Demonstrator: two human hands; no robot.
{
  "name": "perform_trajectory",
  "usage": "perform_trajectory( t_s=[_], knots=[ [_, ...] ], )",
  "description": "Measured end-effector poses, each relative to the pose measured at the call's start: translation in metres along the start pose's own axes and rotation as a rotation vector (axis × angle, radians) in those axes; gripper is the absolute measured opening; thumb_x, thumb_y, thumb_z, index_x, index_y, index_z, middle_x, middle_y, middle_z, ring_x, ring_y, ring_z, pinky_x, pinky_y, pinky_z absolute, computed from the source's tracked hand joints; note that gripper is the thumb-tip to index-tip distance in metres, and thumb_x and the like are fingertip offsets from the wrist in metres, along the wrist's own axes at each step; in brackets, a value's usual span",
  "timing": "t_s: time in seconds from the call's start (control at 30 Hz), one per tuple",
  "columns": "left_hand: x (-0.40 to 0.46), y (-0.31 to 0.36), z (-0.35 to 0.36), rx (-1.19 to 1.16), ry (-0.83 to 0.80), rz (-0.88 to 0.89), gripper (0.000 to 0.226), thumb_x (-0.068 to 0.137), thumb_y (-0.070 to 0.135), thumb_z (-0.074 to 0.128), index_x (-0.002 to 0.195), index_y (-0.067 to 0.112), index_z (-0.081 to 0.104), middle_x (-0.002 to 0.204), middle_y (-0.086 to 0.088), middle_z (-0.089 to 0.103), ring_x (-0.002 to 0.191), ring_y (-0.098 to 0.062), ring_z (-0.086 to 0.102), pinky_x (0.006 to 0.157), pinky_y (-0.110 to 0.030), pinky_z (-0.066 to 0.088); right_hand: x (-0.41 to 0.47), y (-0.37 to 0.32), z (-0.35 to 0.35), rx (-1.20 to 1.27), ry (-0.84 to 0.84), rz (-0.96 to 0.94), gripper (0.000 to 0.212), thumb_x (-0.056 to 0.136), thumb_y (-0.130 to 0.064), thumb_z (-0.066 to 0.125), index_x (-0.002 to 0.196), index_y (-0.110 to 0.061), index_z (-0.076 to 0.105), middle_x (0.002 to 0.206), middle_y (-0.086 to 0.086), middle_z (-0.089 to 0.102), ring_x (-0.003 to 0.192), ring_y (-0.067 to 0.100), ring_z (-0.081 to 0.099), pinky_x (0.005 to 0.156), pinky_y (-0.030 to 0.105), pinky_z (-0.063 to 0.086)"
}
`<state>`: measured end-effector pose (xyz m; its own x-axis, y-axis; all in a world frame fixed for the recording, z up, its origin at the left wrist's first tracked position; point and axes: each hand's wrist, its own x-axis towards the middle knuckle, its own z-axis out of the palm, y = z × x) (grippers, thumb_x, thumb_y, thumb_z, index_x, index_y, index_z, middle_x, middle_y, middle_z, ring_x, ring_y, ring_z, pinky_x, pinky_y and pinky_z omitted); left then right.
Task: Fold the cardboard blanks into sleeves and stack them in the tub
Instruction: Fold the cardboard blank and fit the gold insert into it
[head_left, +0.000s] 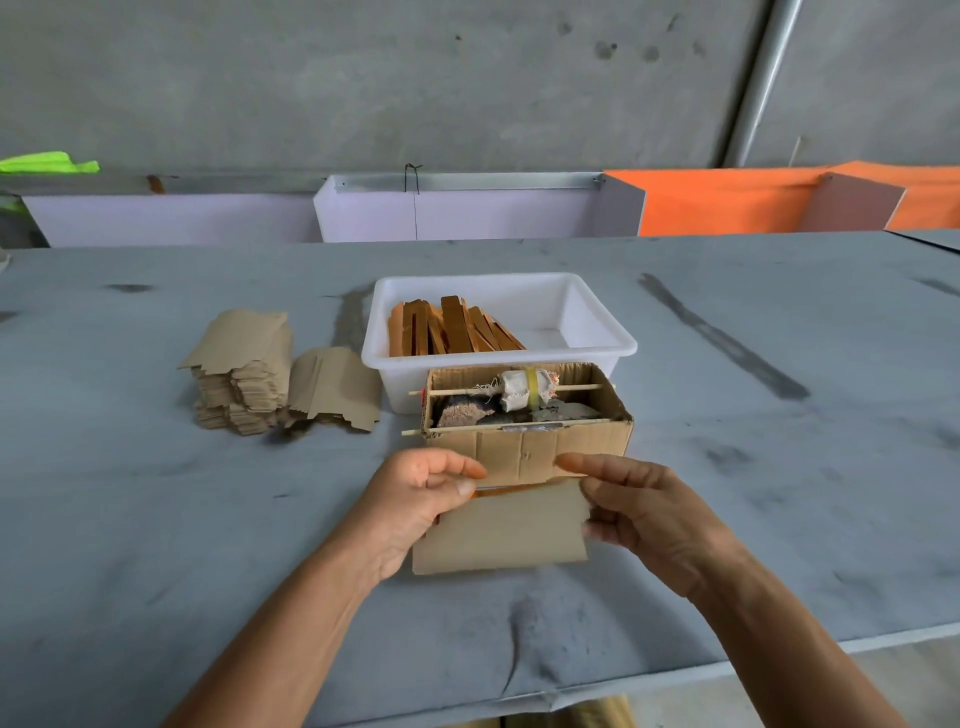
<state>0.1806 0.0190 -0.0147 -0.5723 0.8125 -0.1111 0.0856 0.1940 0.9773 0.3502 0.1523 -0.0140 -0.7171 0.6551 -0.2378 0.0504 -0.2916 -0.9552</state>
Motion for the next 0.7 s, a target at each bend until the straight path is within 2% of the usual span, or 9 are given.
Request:
perform_trajectory(
  t_s=[0.13,0.23,0.3,0.33,0.4,0.47,0.57,0.63,0.7],
  knots=[
    [-0.001,0.0,-0.005,-0.038,0.072,-0.049,0.019,0.086,0.0,0.062,0.083,0.016,0.07,0.055,0.011,0.063,0.051,0.0,0.048,0.044,-0.01,0.033,-0.013,0.007,-0.01,-0.071,-0.1,-0.196,0.046,0.088,0.014,0.049,0.108,-0.02,0.071,0.086,0.005,0.068,0.072,0.017,0.067,0.065,0.024,0.056],
    [-0.001,0.003,-0.002,-0.07,0.066,-0.082,0.016,0.085,0.0,0.063,0.083,0.015,0.07,0.061,0.007,0.065,0.059,-0.003,0.053,0.054,-0.019,0.035,-0.019,0.008,-0.003,-0.209,-0.144,-0.298,0.055,0.076,0.025,0.053,0.094,-0.022,0.077,0.088,0.002,0.074,0.076,0.012,0.068,0.065,0.02,0.053],
    [-0.003,0.005,0.001,-0.126,0.048,-0.086,0.012,0.085,0.0,0.063,0.085,0.01,0.069,0.07,-0.003,0.066,0.065,-0.012,0.055,0.058,-0.022,0.038,-0.019,0.007,0.004,-0.233,-0.104,-0.337,0.047,0.074,0.019,0.061,0.085,-0.022,0.079,0.085,0.006,0.074,0.075,0.012,0.068,0.063,0.019,0.052],
    [-0.005,0.007,0.003,-0.201,0.023,-0.085,0.008,0.088,0.002,0.06,0.089,0.006,0.067,0.071,-0.008,0.066,0.062,-0.015,0.058,0.055,-0.022,0.042,-0.019,0.007,0.006,-0.2,-0.071,-0.346,0.033,0.074,0.009,0.065,0.083,-0.02,0.079,0.081,0.009,0.074,0.072,0.015,0.068,0.062,0.02,0.053],
    [-0.008,0.01,0.003,-0.388,-0.028,-0.095,0.017,0.097,0.009,0.047,0.099,0.001,0.062,0.072,-0.017,0.069,0.053,-0.022,0.064,0.046,-0.023,0.049,-0.018,0.006,0.006,-0.128,0.002,-0.321,0.014,0.074,-0.009,0.067,0.084,-0.011,0.077,0.081,0.012,0.074,0.07,0.018,0.069,0.058,0.02,0.052],
    [-0.012,0.012,-0.002,-0.437,-0.024,-0.105,0.024,0.101,0.008,0.035,0.102,0.007,0.06,0.074,-0.02,0.07,0.052,-0.025,0.065,0.043,-0.024,0.05,-0.016,0.006,0.004,-0.098,0.087,-0.234,0.011,0.081,-0.012,0.065,0.084,-0.004,0.073,0.082,0.012,0.074,0.067,0.017,0.068,0.055,0.019,0.051],
    [-0.019,0.012,-0.006,-0.311,-0.058,-0.086,0.027,0.096,0.003,0.044,0.109,0.02,0.061,0.078,-0.018,0.071,0.056,-0.023,0.064,0.045,-0.025,0.05,-0.016,0.003,0.005,-0.077,0.156,-0.088,0.014,0.085,-0.011,0.064,0.073,-0.008,0.07,0.081,0.013,0.074,0.063,0.015,0.067,0.053,0.021,0.048],
    [-0.022,0.013,0.0,-0.266,-0.106,-0.091,0.021,0.092,0.007,0.055,0.11,0.017,0.06,0.078,-0.016,0.071,0.055,-0.021,0.064,0.044,-0.024,0.049,-0.017,0.001,0.008,-0.076,0.147,-0.024,0.019,0.085,-0.012,0.065,0.067,-0.011,0.069,0.079,0.014,0.073,0.06,0.015,0.065,0.052,0.022,0.046],
    [-0.022,0.014,0.006,-0.282,-0.085,-0.131,0.016,0.089,0.013,0.061,0.105,0.009,0.059,0.077,-0.016,0.072,0.053,-0.02,0.063,0.043,-0.023,0.048,-0.019,-0.002,0.011,-0.076,0.119,0.021,0.016,0.083,-0.013,0.066,0.068,-0.008,0.069,0.077,0.014,0.073,0.058,0.014,0.064,0.052,0.022,0.046]
  ],
)
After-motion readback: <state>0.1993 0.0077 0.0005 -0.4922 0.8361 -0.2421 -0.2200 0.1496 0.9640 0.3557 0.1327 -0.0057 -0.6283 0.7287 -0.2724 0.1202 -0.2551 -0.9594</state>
